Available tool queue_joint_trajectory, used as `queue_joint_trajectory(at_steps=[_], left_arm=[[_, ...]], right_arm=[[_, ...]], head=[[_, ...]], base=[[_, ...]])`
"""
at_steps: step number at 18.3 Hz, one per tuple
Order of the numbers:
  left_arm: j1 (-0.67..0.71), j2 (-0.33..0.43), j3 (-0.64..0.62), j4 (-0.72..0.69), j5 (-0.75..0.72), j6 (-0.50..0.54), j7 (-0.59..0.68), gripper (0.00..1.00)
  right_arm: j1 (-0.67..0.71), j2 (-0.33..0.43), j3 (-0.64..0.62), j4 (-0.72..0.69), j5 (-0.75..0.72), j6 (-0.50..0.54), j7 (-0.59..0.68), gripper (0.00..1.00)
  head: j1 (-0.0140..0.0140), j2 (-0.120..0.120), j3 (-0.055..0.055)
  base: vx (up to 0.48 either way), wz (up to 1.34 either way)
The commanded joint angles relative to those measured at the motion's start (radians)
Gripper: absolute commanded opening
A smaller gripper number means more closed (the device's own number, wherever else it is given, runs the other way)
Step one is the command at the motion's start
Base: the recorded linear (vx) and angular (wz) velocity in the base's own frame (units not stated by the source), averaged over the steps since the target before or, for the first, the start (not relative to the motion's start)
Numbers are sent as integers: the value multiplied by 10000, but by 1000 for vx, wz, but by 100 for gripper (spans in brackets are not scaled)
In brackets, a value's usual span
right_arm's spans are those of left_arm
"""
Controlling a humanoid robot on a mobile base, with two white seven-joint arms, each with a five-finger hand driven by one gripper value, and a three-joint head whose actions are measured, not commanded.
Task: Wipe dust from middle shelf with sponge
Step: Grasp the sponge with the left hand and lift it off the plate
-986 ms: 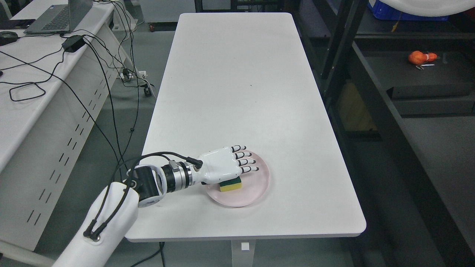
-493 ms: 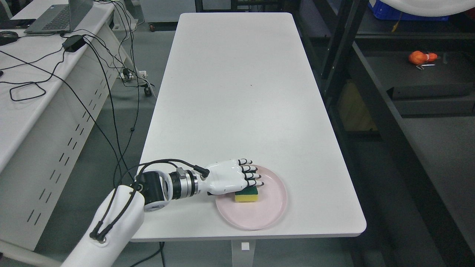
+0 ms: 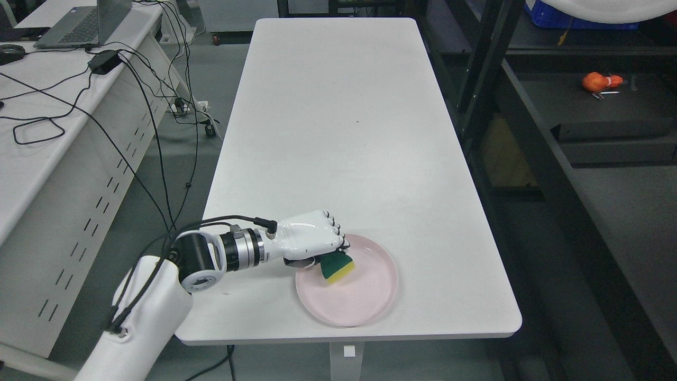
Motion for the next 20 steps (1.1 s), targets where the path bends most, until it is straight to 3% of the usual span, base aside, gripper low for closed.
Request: queue_joint_trajectory(at_steps=[1, 7, 20], left_arm=[[-205, 731, 2021, -548, 1248, 8, -17, 0], [-237, 2098, 2697, -1852, 2752, 8, -1, 0], [-313, 2130, 3419, -2329, 2984, 8, -17, 0]], right_arm=[[0, -175, 0, -174, 0, 731, 6, 100], [0, -175, 0, -174, 0, 731, -9, 100], [0, -175, 0, -174, 0, 731, 6, 100]], head=[[0, 0, 0], [0, 0, 0], [0, 0, 0]], base=[[0, 0], [0, 0], [-103, 15]])
